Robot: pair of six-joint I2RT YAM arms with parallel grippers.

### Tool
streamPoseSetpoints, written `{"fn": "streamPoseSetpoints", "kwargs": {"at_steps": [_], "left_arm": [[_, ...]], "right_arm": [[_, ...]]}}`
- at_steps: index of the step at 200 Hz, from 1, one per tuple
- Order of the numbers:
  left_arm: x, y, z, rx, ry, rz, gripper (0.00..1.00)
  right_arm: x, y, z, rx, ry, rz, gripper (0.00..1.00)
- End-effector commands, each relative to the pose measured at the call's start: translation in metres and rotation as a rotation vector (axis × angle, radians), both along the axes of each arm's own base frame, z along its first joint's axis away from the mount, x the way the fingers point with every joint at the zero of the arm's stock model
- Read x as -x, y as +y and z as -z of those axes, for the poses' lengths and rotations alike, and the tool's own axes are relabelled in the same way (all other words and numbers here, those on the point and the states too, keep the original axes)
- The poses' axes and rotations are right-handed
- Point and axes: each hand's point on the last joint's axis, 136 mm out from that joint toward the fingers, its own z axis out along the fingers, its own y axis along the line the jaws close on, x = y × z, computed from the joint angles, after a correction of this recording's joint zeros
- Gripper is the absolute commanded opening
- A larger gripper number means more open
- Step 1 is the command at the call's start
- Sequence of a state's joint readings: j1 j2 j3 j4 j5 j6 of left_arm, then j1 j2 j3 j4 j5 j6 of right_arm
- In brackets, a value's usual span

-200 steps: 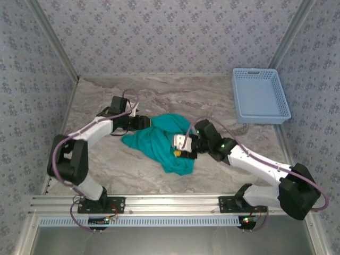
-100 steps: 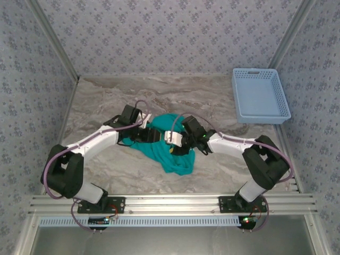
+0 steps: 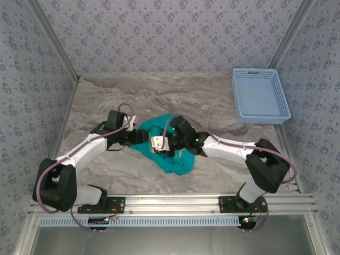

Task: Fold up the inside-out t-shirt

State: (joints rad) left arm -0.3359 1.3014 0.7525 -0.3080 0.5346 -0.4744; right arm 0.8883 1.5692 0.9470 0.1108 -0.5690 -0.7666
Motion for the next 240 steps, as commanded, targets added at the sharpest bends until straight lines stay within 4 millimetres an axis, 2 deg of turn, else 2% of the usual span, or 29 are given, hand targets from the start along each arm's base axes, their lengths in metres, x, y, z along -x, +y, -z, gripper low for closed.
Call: {"fn": "streamPoseSetpoints", "kwargs": {"at_steps": [1,7,16,26,44,57,74,97,112,133,160,166,172,179,193,203,213,227,240], "left_arm": [[0.006,0.005,0.003,0.03,0.021,-0.018,0.57],[0.008,0.006,0.007,0.029,0.03,-0.025,0.57],[0.012,0.008,0.012,0.03,0.044,-0.033,0.57],[0.017,0.009,0.016,0.039,0.057,-0.045,0.57],[0.028,0.003,0.02,0.08,0.071,-0.035,0.58],[0.036,0.002,0.025,0.054,0.079,-0.027,0.59],[0.05,-0.003,0.033,-0.043,0.073,0.021,0.61],[0.066,-0.005,0.043,-0.193,0.055,0.084,0.63],[0.068,0.0,0.05,-0.289,0.029,0.082,0.64],[0.065,0.008,0.058,-0.374,0.014,0.063,0.62],[0.074,-0.003,0.055,-0.38,-0.018,0.142,0.63],[0.076,-0.006,0.054,-0.376,-0.036,0.163,0.64],[0.078,-0.007,0.053,-0.381,-0.056,0.178,0.63],[0.078,-0.004,0.055,-0.402,-0.074,0.166,0.61],[0.075,0.005,0.059,-0.438,-0.08,0.118,0.37],[0.074,0.005,0.057,-0.437,-0.087,0.117,0.22],[0.073,0.0,0.05,-0.411,-0.11,0.129,0.13],[0.068,-0.01,0.032,-0.349,-0.172,0.148,0.08],[0.067,-0.032,0.004,-0.223,-0.255,0.206,0.08]], "right_arm": [[0.008,0.009,0.006,0.012,0.066,-0.044,0.27],[0.0,0.01,0.012,0.032,0.097,0.01,0.35],[-0.008,0.007,0.018,0.055,0.144,0.066,0.36],[-0.017,0.001,0.014,0.04,0.194,0.145,0.37],[-0.025,-0.019,0.006,0.013,0.281,0.246,0.42],[-0.033,-0.037,0.009,0.026,0.347,0.347,0.47],[-0.036,-0.059,0.027,0.093,0.421,0.455,0.47],[-0.03,-0.077,0.057,0.175,0.431,0.531,0.47],[-0.034,-0.08,0.071,0.195,0.433,0.588,0.47],[-0.047,-0.077,0.074,0.175,0.416,0.685,0.47],[-0.052,-0.07,0.081,0.183,0.376,0.758,0.47],[-0.052,-0.07,0.087,0.199,0.373,0.772,0.44],[-0.054,-0.072,0.093,0.21,0.371,0.794,0.35],[-0.058,-0.075,0.097,0.209,0.37,0.833,0.2],[-0.064,-0.081,0.096,0.16,0.404,0.891,0.0],[-0.07,-0.087,0.086,0.104,0.428,0.926,0.0],[-0.076,-0.097,0.076,0.062,0.44,0.963,0.0],[-0.087,-0.12,0.065,0.038,0.422,1.047,0.0],[-0.098,-0.148,0.063,0.04,0.388,1.137,0.0]]}}
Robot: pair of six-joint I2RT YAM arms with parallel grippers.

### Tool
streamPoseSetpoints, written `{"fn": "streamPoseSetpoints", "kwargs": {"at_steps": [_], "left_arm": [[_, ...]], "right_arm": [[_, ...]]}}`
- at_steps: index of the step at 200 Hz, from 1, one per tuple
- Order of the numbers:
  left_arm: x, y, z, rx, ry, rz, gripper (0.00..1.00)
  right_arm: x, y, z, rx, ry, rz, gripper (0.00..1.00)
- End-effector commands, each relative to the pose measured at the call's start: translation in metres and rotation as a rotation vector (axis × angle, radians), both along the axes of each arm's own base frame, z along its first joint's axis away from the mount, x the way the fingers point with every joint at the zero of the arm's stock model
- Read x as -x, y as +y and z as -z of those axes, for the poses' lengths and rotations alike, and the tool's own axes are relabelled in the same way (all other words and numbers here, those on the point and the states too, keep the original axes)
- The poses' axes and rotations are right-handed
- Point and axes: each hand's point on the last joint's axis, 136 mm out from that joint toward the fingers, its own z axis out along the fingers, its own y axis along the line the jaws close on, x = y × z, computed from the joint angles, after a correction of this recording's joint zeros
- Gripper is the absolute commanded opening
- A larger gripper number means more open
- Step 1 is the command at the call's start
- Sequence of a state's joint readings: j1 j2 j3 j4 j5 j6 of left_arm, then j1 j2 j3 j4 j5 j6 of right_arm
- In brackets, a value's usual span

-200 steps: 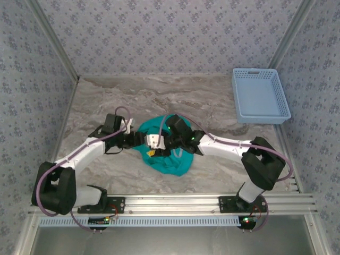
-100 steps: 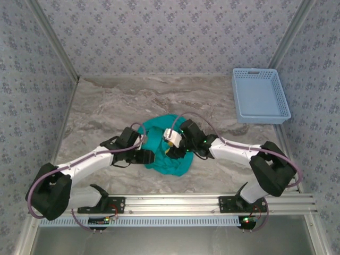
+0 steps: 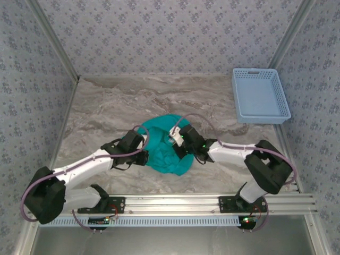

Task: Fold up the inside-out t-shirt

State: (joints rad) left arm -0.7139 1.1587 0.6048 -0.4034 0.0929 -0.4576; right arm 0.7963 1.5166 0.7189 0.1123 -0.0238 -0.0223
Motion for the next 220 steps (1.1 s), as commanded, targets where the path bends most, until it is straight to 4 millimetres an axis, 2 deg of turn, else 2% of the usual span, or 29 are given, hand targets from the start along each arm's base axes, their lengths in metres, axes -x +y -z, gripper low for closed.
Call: {"fn": "streamPoseSetpoints", "kwargs": {"at_steps": [1,15,23,39,48,56,81,91,101,119,170,185,207,220], "left_arm": [[-0.007,-0.028,-0.044,0.166,-0.126,0.098,0.08],[-0.009,-0.046,-0.073,0.317,-0.202,0.129,0.03],[-0.011,-0.053,-0.087,0.393,-0.252,0.139,0.0],[-0.012,-0.06,-0.104,0.481,-0.329,0.162,0.0],[-0.012,-0.061,-0.106,0.494,-0.347,0.173,0.0],[-0.011,-0.06,-0.103,0.485,-0.346,0.181,0.0],[-0.009,-0.061,-0.086,0.438,-0.304,0.202,0.03],[-0.008,-0.063,-0.081,0.439,-0.288,0.211,0.04],[-0.009,-0.064,-0.079,0.443,-0.278,0.208,0.05],[-0.01,-0.069,-0.082,0.471,-0.265,0.206,0.05],[-0.008,-0.075,-0.114,0.554,-0.268,0.199,0.05],[-0.005,-0.076,-0.125,0.58,-0.271,0.21,0.05],[-0.005,-0.078,-0.139,0.598,-0.278,0.219,0.04],[-0.003,-0.081,-0.149,0.62,-0.283,0.238,0.03]], "right_arm": [[-0.027,-0.04,-0.024,-0.014,-0.073,0.197,0.0],[-0.036,-0.067,-0.011,0.011,-0.052,0.268,0.0],[-0.039,-0.08,0.001,0.015,-0.028,0.301,0.07],[-0.034,-0.084,0.017,0.018,-0.013,0.237,0.23],[-0.034,-0.085,0.014,0.017,-0.026,0.225,0.29],[-0.029,-0.079,0.007,-0.004,-0.044,0.176,0.33],[-0.027,-0.066,-0.053,-0.121,-0.165,0.123,0.45],[-0.018,-0.055,-0.07,-0.155,-0.189,0.034,0.47],[-0.003,-0.042,-0.077,-0.147,-0.2,-0.099,0.48],[0.004,-0.04,-0.067,-0.052,-0.202,-0.168,0.51],[0.021,-0.015,-0.028,0.121,-0.238,-0.32,0.56],[0.022,-0.008,-0.019,0.155,-0.269,-0.368,0.61],[0.007,-0.003,-0.02,0.152,-0.314,-0.33,0.61],[-0.004,0.0,-0.027,0.146,-0.346,-0.285,0.61]]}}
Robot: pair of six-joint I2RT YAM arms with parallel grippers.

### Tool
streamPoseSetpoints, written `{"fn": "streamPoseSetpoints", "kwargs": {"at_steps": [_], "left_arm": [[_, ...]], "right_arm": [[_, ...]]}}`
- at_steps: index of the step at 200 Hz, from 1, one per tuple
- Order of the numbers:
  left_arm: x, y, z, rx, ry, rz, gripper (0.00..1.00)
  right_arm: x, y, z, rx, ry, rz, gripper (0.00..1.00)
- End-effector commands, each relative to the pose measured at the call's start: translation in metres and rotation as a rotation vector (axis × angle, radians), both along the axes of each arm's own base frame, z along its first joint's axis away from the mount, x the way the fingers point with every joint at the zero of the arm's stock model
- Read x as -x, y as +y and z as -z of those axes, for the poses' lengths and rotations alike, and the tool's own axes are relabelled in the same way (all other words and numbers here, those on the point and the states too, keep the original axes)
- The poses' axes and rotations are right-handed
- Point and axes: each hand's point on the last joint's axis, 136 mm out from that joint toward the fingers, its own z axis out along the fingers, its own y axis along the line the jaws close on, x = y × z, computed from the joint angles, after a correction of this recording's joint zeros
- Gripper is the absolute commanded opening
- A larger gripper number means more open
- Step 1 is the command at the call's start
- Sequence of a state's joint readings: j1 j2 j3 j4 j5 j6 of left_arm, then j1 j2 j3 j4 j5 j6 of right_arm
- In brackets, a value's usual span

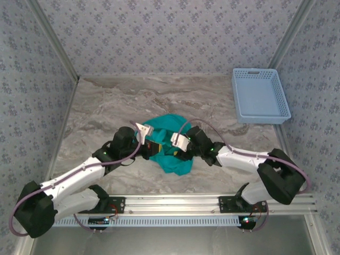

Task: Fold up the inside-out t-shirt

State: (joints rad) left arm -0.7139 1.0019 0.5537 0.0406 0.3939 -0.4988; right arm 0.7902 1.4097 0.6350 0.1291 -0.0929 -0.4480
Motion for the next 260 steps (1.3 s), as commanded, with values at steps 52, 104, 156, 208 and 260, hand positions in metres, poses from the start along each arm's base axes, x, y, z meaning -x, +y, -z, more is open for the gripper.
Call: {"fn": "streamPoseSetpoints", "kwargs": {"at_steps": [52,104,156,208,260], "left_arm": [[0.007,-0.01,-0.082,0.097,-0.098,0.095,0.03],[-0.037,0.026,-0.1,-0.049,-0.116,-0.13,0.0],[-0.155,0.023,-0.192,-0.118,-0.351,-0.216,0.0],[-0.242,0.042,-0.363,-0.069,-0.611,-0.339,0.0],[-0.159,0.004,-0.361,-0.142,-0.591,-0.148,0.0]], "right_arm": [[-0.097,-0.047,-0.054,-0.111,-0.216,0.499,0.24],[-0.114,-0.082,-0.112,-0.414,-0.028,0.581,0.0],[-0.197,-0.08,-0.27,-0.646,-0.179,0.495,0.0],[-0.263,-0.119,-0.424,-0.854,-0.3,0.644,0.0],[-0.161,-0.103,-0.459,-0.816,-0.388,0.464,0.0]]}}
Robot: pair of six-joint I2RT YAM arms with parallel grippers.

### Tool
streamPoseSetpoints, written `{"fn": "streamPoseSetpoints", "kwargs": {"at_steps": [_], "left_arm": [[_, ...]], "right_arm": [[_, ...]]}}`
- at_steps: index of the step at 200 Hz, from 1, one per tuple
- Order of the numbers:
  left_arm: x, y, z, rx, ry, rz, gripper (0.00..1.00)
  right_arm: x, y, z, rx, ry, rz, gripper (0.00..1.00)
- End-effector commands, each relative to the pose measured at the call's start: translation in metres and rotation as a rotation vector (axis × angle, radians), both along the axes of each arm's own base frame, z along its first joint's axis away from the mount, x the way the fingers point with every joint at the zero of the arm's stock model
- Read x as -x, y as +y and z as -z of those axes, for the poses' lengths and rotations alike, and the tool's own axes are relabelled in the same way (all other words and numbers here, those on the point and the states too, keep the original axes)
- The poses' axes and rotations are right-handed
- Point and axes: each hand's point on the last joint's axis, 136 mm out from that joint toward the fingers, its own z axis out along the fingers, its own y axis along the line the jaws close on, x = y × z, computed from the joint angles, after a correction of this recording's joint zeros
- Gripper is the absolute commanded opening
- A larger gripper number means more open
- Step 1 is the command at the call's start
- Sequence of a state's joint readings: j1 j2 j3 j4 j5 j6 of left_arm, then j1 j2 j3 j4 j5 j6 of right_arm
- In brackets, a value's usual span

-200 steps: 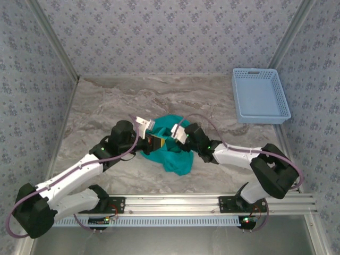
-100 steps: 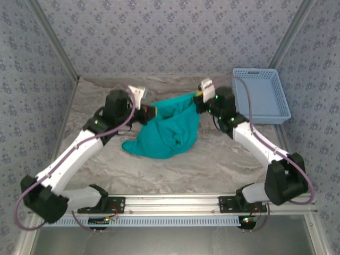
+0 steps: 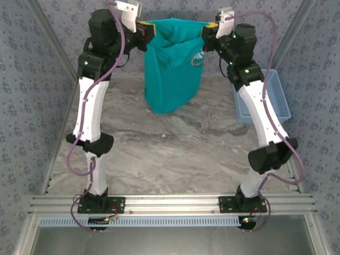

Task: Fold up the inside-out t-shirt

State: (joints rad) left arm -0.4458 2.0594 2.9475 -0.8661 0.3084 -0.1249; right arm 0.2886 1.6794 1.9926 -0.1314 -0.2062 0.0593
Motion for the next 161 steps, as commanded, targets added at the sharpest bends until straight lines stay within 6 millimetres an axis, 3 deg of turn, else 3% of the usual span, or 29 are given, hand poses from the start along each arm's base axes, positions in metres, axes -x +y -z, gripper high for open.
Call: {"fn": "streamPoseSetpoints", "kwargs": {"at_steps": [1,18,37,40,49,75,98,115,131,140,161], "left_arm": [[0.055,-0.004,0.026,-0.157,0.091,0.043,0.0],[0.082,-0.013,0.038,-0.223,0.08,0.041,0.0],[0.117,-0.009,0.027,-0.145,-0.02,0.058,0.0],[0.123,-0.005,0.017,-0.109,-0.058,0.052,0.0],[0.137,0.009,0.0,-0.038,-0.117,0.029,0.0],[0.154,0.024,-0.007,-0.012,-0.159,0.02,0.0],[0.141,0.02,0.001,-0.051,-0.157,-0.003,0.0],[0.115,0.015,0.014,-0.087,-0.13,-0.038,0.0],[0.078,0.015,0.035,-0.129,-0.081,-0.074,0.0],[0.059,0.019,0.035,-0.125,-0.072,-0.089,0.0],[0.004,0.039,0.049,-0.117,-0.01,-0.164,0.0]], "right_arm": [[0.061,-0.001,-0.009,0.036,-0.036,-0.039,0.0],[0.11,0.0,-0.013,0.051,-0.098,-0.066,0.0],[0.15,-0.016,-0.025,0.02,-0.131,-0.017,0.0],[0.156,-0.019,-0.028,0.009,-0.133,-0.01,0.0],[0.167,-0.03,-0.036,-0.015,-0.134,0.013,0.0],[0.18,-0.044,-0.048,-0.027,-0.139,0.057,0.0],[0.161,-0.048,-0.043,-0.044,-0.107,0.084,0.0],[0.132,-0.046,-0.033,-0.052,-0.061,0.108,0.0],[0.094,-0.041,-0.018,-0.035,-0.011,0.125,0.0],[0.073,-0.04,-0.008,-0.032,0.023,0.139,0.0],[0.02,-0.041,0.01,-0.04,0.088,0.161,0.0]]}}
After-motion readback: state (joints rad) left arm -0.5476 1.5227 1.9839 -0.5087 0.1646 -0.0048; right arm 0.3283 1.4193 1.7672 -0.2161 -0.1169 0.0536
